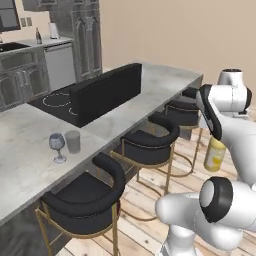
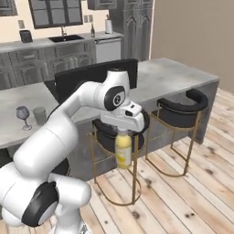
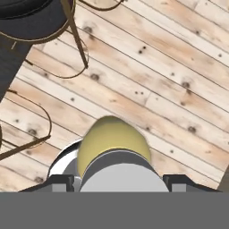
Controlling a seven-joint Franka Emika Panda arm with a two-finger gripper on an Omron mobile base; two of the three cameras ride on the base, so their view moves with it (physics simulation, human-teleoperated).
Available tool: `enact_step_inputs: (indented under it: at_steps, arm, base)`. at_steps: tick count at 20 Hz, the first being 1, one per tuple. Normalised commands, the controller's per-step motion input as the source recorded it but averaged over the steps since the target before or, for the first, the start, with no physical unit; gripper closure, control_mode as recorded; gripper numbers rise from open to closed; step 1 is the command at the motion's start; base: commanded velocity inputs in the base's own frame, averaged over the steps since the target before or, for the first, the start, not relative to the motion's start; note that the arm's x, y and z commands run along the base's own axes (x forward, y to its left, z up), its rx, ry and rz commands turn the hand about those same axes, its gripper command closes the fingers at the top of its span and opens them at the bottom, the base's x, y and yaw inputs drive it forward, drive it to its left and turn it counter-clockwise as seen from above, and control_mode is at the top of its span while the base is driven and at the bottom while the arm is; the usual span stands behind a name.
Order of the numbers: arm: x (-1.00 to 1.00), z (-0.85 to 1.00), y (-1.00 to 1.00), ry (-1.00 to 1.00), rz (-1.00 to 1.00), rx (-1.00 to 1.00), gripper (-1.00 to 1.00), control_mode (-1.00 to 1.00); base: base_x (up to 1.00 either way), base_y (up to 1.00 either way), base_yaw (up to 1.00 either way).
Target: There is a wine glass and glass cup on the dining counter. Place the wine bottle next to the wine glass and the juice bottle next to the glass cup.
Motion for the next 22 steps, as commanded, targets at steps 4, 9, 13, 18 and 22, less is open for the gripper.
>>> enact_step_inputs:
  at_steps: [4, 9, 13, 18, 22]
  arm:
    - [0.0, 0.0, 0.0, 0.0, 0.0, 0.0, 1.0, 1.0]
    - [0.0, 0.0, 0.0, 0.0, 0.0, 0.0, 1.0, 1.0]
    - [0.0, 0.0, 0.0, 0.0, 0.0, 0.0, 1.0, 1.0]
    - [0.0, 0.0, 0.0, 0.0, 0.0, 0.0, 1.0, 1.0]
    - [0.0, 0.0, 0.0, 0.0, 0.0, 0.0, 1.0, 1.0]
  base:
    - [0.13, -0.3, 0.69]
    - [0.13, -0.34, 0.62]
    - [0.13, -0.53, 0.27]
    - [0.11, -0.57, 0.19]
    - [0.21, -0.52, 0.2]
